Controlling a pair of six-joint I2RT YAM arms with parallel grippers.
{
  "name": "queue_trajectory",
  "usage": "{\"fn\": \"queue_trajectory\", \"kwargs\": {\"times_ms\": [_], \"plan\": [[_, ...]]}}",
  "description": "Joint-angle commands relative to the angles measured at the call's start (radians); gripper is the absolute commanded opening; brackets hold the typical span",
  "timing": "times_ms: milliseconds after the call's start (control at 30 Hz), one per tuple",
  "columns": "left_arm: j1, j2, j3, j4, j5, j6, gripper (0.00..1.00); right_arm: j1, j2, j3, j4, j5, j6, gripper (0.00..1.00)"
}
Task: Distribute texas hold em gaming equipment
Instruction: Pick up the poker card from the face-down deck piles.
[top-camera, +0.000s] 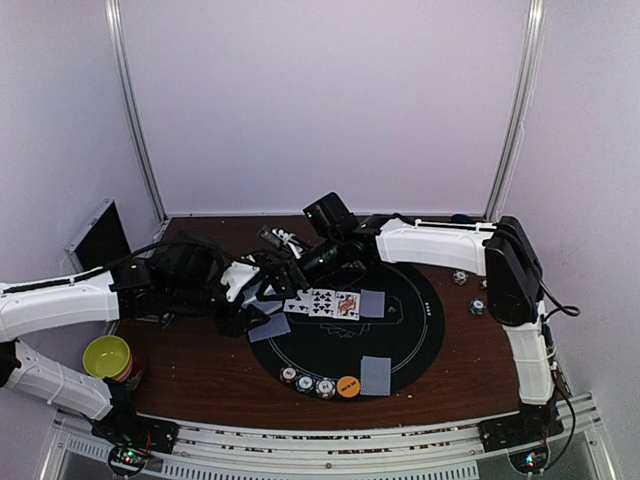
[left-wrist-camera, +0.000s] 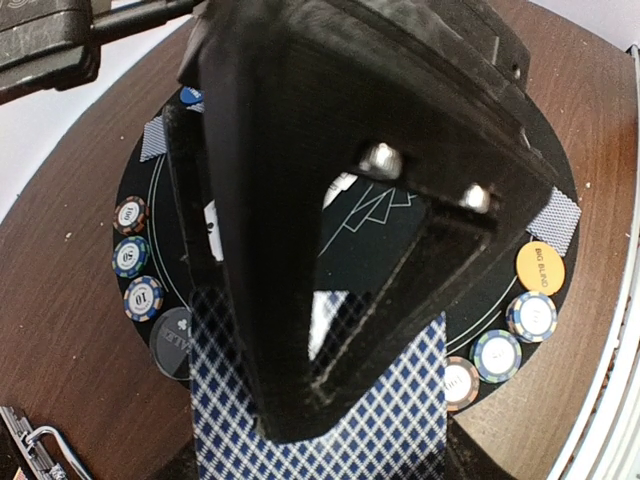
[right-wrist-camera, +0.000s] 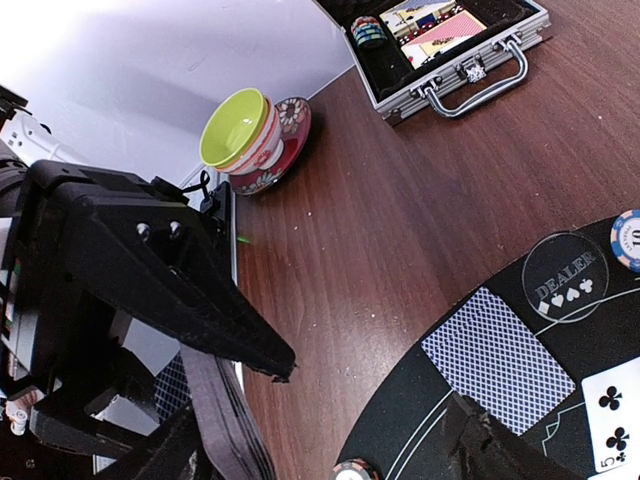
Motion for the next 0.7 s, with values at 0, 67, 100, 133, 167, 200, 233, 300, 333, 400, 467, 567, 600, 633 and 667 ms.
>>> {"fn": "queue_trajectory", "kwargs": {"times_ms": [0, 67, 100, 133, 167, 200, 233, 300, 333, 400, 467, 567, 600, 633, 667], "plan": [[-0.005, -0.023, 0.009, 0.057, 0.012, 0.008, 0.59, -0.002, 0.021, 0.035, -0.074, 0.081, -0.056, 0.78], [-0.005, -0.023, 0.009, 0.057, 0.012, 0.008, 0.59, -0.012, 0.016, 0.035, -0.086, 0.093, -0.067, 0.75], [-0.005, -0.023, 0.009, 0.056, 0.013, 0.008, 0.59, -0.019, 0.012, 0.034, -0.091, 0.096, -0.072, 0.74], [-0.005, -0.023, 0.009, 0.056, 0.013, 0.008, 0.59, -0.025, 0.008, 0.033, -0.092, 0.096, -0.074, 0.71], [-0.005, -0.023, 0.01, 0.057, 0.013, 0.008, 0.59, -0.029, 0.003, 0.031, -0.091, 0.095, -0.077, 0.69], [-0.005, -0.023, 0.01, 0.057, 0.013, 0.008, 0.59, -0.034, -0.003, 0.029, -0.092, 0.095, -0.081, 0.68], [-0.005, -0.024, 0.01, 0.057, 0.012, 0.008, 0.59, -0.037, -0.008, 0.03, -0.095, 0.097, -0.086, 0.67], [-0.005, -0.023, 0.01, 0.057, 0.012, 0.008, 0.59, -0.039, -0.014, 0.033, -0.108, 0.099, -0.095, 0.65], [-0.005, -0.023, 0.01, 0.056, 0.012, 0.008, 0.59, -0.041, -0.015, 0.037, -0.116, 0.097, -0.101, 0.64], [-0.005, -0.022, 0.01, 0.056, 0.012, 0.008, 0.59, -0.041, -0.015, 0.046, -0.134, 0.105, -0.113, 0.62], [-0.004, -0.022, 0.01, 0.056, 0.012, 0.008, 0.59, -0.042, -0.015, 0.059, -0.153, 0.117, -0.128, 0.61], [-0.005, -0.023, 0.008, 0.056, 0.011, 0.008, 0.59, -0.047, -0.012, 0.068, -0.171, 0.086, -0.134, 0.54], [-0.005, -0.023, 0.008, 0.057, 0.01, 0.008, 0.59, -0.047, -0.011, 0.073, -0.184, 0.076, -0.139, 0.5], [-0.005, -0.023, 0.008, 0.056, 0.01, 0.008, 0.59, -0.047, -0.011, 0.076, -0.194, 0.066, -0.143, 0.47], [-0.005, -0.023, 0.008, 0.056, 0.009, 0.008, 0.59, -0.047, -0.014, 0.078, -0.204, 0.058, -0.147, 0.44]]}}
